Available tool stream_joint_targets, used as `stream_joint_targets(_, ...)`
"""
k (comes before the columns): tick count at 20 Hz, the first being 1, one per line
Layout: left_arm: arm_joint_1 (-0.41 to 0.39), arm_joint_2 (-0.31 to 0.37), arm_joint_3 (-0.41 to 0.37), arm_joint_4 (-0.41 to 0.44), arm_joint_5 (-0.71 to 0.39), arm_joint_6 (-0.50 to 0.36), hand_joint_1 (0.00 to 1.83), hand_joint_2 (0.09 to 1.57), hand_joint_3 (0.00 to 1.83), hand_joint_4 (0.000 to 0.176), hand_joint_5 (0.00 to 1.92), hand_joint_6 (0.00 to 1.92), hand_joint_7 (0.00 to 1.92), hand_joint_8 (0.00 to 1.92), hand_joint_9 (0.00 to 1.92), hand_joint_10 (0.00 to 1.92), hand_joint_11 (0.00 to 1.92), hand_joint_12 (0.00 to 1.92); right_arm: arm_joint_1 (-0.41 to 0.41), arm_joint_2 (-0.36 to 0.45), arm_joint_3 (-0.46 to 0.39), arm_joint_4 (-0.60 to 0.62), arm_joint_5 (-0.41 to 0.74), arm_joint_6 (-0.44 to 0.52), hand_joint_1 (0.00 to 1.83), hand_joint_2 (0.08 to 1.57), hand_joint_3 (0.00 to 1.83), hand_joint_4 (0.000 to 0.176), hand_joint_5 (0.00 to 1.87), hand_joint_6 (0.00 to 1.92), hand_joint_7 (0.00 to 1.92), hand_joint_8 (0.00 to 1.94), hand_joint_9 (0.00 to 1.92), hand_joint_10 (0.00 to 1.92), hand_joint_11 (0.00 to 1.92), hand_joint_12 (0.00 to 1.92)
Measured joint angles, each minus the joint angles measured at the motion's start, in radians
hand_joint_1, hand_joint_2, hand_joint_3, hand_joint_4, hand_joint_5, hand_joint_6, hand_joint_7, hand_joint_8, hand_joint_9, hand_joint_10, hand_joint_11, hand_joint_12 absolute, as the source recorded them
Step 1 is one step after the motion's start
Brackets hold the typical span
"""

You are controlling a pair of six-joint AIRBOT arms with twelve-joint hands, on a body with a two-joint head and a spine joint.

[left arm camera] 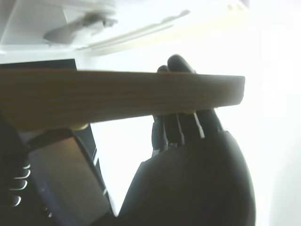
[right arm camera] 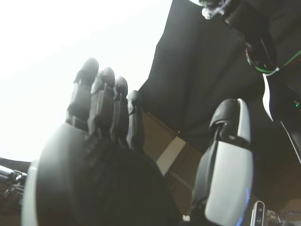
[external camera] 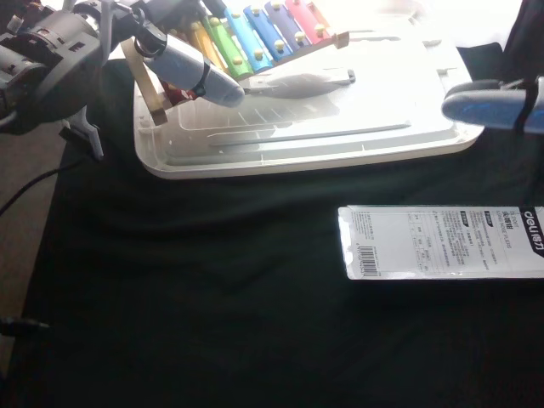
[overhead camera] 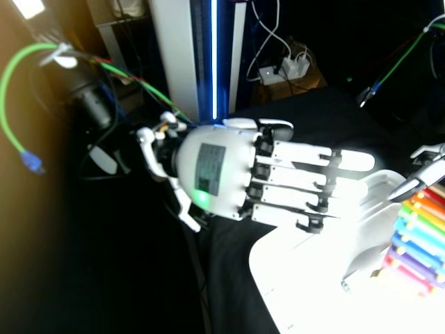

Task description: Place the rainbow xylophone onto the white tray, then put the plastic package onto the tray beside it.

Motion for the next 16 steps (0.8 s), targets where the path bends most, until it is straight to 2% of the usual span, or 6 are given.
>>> stream_joint_targets(3, 0.000, 0.001, 0.011, -0.001, 0.023, 0.000, 1.17, 1.20, 0.00, 0.002, 0.75, 1.28, 0.84, 1.28, 0.74, 1.20, 0.72, 1.44, 0.000, -0.002, 0.000, -0.001, 0.001, 0.000, 0.97, 0.79, 0.00, 0.044, 0.26, 0.00, 0.28, 0.00, 0.25, 0.00, 0.05, 0.46)
stream_joint_targets(5, 0.000, 0.002, 0.015, -0.001, 0.037, 0.000, 1.16, 1.23, 0.00, 0.000, 0.66, 1.40, 0.83, 1.32, 0.71, 1.32, 0.74, 1.58, 0.000, -0.007, 0.000, 0.003, 0.001, 0.000, 0.98, 0.78, 0.00, 0.036, 0.26, 0.00, 0.28, 0.00, 0.27, 0.01, 0.07, 0.46)
stream_joint_targets(6, 0.000, 0.002, 0.016, 0.000, 0.045, 0.000, 1.17, 1.22, 0.00, 0.000, 0.69, 1.38, 0.85, 1.26, 0.70, 1.24, 0.69, 1.56, 0.000, -0.009, 0.000, 0.001, 0.001, 0.002, 0.96, 0.77, 0.00, 0.047, 0.26, 0.00, 0.28, 0.00, 0.27, 0.01, 0.07, 0.47)
stream_joint_targets(12, 0.006, -0.007, 0.032, 0.000, 0.086, 0.000, 1.16, 1.24, 0.00, 0.000, 0.66, 1.44, 0.82, 1.29, 0.66, 1.26, 0.61, 1.56, 0.001, -0.009, 0.000, -0.007, 0.001, 0.012, 0.92, 0.76, 0.00, 0.043, 0.27, 0.00, 0.29, 0.00, 0.27, 0.00, 0.08, 0.45)
stream_joint_targets(14, 0.010, -0.008, 0.034, 0.002, 0.094, -0.001, 1.34, 1.13, 0.00, 0.000, 0.58, 0.91, 0.89, 1.15, 0.67, 1.10, 0.57, 1.36, 0.002, -0.009, 0.000, -0.008, 0.001, 0.013, 0.89, 0.77, 0.00, 0.063, 0.26, 0.00, 0.29, 0.00, 0.25, 0.00, 0.08, 0.45)
stream_joint_targets(16, 0.013, -0.013, 0.039, 0.010, 0.106, 0.000, 1.35, 0.99, 0.00, 0.000, 0.61, 0.66, 0.64, 0.71, 0.63, 0.89, 0.52, 1.11, 0.002, -0.009, 0.000, -0.009, 0.001, 0.013, 0.89, 0.77, 0.00, 0.066, 0.27, 0.00, 0.29, 0.00, 0.24, 0.00, 0.07, 0.44)
